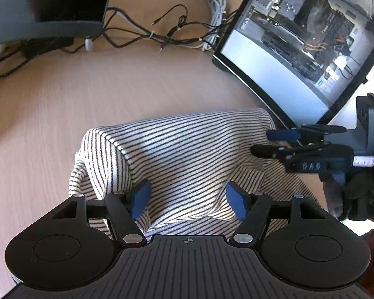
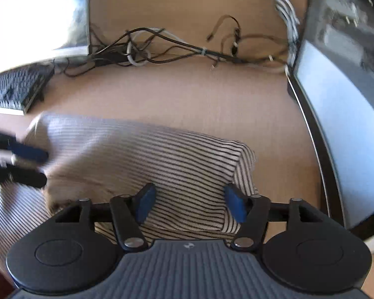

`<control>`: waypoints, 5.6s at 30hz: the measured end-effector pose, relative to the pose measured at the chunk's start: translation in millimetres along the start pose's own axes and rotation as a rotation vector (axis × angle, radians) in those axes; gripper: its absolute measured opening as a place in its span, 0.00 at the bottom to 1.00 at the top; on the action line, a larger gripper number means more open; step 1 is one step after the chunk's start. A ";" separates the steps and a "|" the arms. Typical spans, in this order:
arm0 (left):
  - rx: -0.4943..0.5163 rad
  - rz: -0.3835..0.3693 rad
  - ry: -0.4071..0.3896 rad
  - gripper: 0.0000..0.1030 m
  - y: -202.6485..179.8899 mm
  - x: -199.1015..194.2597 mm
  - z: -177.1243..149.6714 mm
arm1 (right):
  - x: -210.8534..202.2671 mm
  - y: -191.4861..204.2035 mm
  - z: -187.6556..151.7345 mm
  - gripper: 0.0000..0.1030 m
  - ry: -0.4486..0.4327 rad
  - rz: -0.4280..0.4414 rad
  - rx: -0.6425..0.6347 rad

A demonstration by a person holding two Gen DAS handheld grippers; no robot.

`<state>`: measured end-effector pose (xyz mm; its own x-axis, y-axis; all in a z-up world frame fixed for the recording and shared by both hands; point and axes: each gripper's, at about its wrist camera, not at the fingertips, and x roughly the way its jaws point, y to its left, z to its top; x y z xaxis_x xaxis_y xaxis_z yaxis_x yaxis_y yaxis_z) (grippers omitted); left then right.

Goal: Fold clothes

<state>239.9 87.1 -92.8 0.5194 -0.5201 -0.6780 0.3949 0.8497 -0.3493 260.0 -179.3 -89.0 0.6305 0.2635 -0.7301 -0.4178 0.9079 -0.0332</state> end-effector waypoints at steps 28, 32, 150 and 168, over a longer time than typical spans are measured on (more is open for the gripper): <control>0.067 0.102 -0.020 0.90 4.6 30.8 42.8 | 60.8 13.5 69.6 0.60 -0.043 0.129 -0.014; -0.046 0.055 -0.108 0.90 13.3 -0.3 53.4 | 61.8 18.2 59.5 0.63 -0.059 0.121 -0.070; -0.053 0.092 -0.080 0.32 7.2 -53.9 -3.7 | -77.6 -7.7 0.7 0.20 -0.099 0.027 0.268; -0.106 0.072 -0.079 0.70 20.9 -76.4 -30.4 | -81.9 12.9 -67.6 0.46 -0.041 -0.046 0.322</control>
<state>185.4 147.2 -68.0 0.6030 -0.4589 -0.6526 0.2742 0.8874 -0.3706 158.8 -211.2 -75.7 0.6724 0.2263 -0.7048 -0.1636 0.9740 0.1566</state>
